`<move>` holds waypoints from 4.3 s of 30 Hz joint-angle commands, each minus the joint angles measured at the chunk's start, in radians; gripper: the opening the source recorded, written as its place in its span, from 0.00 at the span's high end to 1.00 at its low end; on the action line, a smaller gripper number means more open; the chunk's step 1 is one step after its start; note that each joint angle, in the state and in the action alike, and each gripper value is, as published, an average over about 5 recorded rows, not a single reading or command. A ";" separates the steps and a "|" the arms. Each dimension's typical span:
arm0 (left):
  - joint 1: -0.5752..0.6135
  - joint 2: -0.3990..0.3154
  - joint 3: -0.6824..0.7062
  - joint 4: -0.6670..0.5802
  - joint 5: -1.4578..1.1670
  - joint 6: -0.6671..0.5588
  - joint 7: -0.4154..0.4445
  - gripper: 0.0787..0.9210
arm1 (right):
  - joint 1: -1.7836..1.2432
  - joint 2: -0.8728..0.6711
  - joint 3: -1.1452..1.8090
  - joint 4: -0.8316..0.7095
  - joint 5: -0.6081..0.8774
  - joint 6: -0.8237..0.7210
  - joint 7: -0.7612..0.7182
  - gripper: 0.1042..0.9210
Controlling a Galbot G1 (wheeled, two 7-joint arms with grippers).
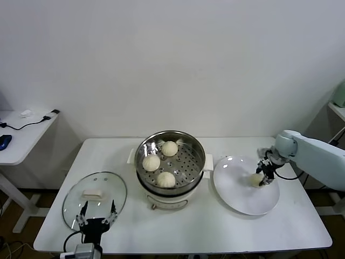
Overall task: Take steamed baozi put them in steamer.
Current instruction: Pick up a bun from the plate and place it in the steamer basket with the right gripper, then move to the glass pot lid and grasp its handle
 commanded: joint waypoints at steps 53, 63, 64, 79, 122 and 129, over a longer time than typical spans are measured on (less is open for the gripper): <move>-0.006 0.002 0.031 -0.007 0.011 -0.002 0.003 0.12 | 0.380 0.389 -0.342 0.375 0.552 -0.334 0.330 0.44; -0.004 0.001 0.030 -0.011 0.011 0.000 0.004 0.12 | 0.454 0.353 -0.305 0.386 0.587 -0.245 0.212 0.24; -0.003 0.001 0.030 -0.011 0.011 0.000 0.004 0.12 | 0.467 0.342 -0.299 0.386 0.596 -0.229 0.193 0.20; 0.013 0.004 0.030 -0.035 0.004 -0.039 0.002 0.12 | 0.198 -0.008 0.216 0.349 0.565 -0.090 0.634 0.12; -0.027 0.192 -0.071 0.381 1.211 -0.366 -0.412 0.12 | -1.682 0.494 1.908 0.527 0.144 0.478 0.961 0.12; -0.079 0.197 -0.081 0.482 1.259 -0.268 -0.406 0.12 | -1.679 0.524 1.889 0.525 0.138 0.467 0.978 0.12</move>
